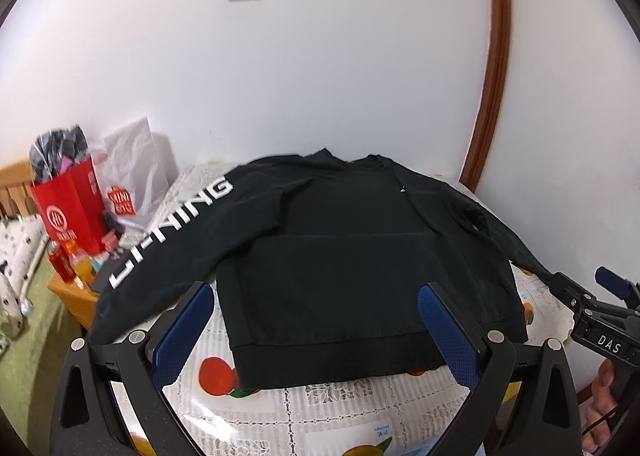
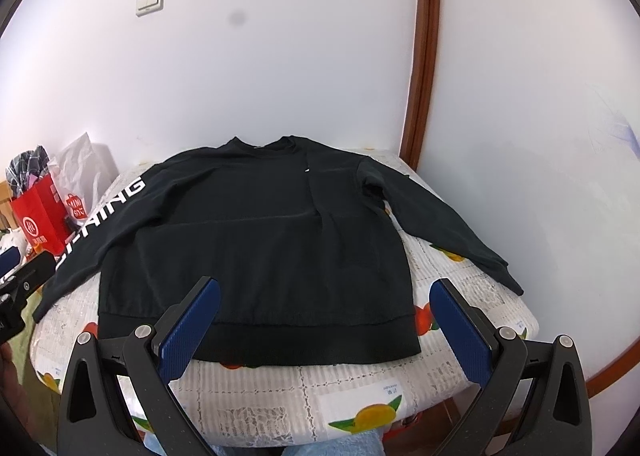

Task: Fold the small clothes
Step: 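Grasp the printed sleeve cuff with the left gripper and lift it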

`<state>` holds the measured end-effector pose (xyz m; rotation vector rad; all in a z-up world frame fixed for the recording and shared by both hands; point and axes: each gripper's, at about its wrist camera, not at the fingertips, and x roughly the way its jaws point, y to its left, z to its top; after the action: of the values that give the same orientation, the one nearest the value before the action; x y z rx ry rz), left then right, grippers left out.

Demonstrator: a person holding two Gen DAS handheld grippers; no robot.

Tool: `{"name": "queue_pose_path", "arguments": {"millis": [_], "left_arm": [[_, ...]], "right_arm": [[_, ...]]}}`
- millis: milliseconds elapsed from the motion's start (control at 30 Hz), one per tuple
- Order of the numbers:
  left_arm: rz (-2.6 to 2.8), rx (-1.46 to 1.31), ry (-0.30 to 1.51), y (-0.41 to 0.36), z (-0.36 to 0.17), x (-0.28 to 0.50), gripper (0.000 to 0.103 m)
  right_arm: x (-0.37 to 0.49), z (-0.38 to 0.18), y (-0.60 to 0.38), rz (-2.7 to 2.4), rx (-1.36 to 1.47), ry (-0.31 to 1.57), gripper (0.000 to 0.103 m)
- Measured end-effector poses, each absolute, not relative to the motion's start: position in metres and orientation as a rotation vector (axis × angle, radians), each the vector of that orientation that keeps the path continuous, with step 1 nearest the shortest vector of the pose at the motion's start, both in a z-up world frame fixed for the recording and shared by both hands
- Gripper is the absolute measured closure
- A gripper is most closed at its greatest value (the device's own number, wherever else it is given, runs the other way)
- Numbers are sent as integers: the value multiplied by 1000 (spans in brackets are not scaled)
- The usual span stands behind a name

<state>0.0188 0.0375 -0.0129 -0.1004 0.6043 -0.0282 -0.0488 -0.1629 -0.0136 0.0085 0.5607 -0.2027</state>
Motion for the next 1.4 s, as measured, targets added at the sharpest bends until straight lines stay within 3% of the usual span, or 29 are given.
{"name": "queue_pose_path", "arguments": {"millis": [467, 800, 1067, 1167, 1233, 1300, 1400], "left_arm": [[68, -396, 801, 138, -108, 81, 1], [221, -661, 794, 223, -169, 102, 35], [272, -762, 740, 236, -176, 122, 41], [339, -782, 727, 241, -177, 129, 57], [394, -758, 743, 246, -177, 137, 80], [414, -696, 802, 249, -177, 148, 96], [427, -650, 797, 250, -160, 152, 97]], "right_arm": [[31, -80, -171, -188, 0, 724, 3], [87, -126, -157, -174, -29, 836, 4], [110, -143, -152, -156, -27, 876, 4], [116, -145, -152, -155, -35, 881, 4], [120, -145, -153, -155, -37, 886, 4], [122, -145, -157, -152, -27, 889, 4], [124, -144, -164, -123, -10, 883, 4]]}}
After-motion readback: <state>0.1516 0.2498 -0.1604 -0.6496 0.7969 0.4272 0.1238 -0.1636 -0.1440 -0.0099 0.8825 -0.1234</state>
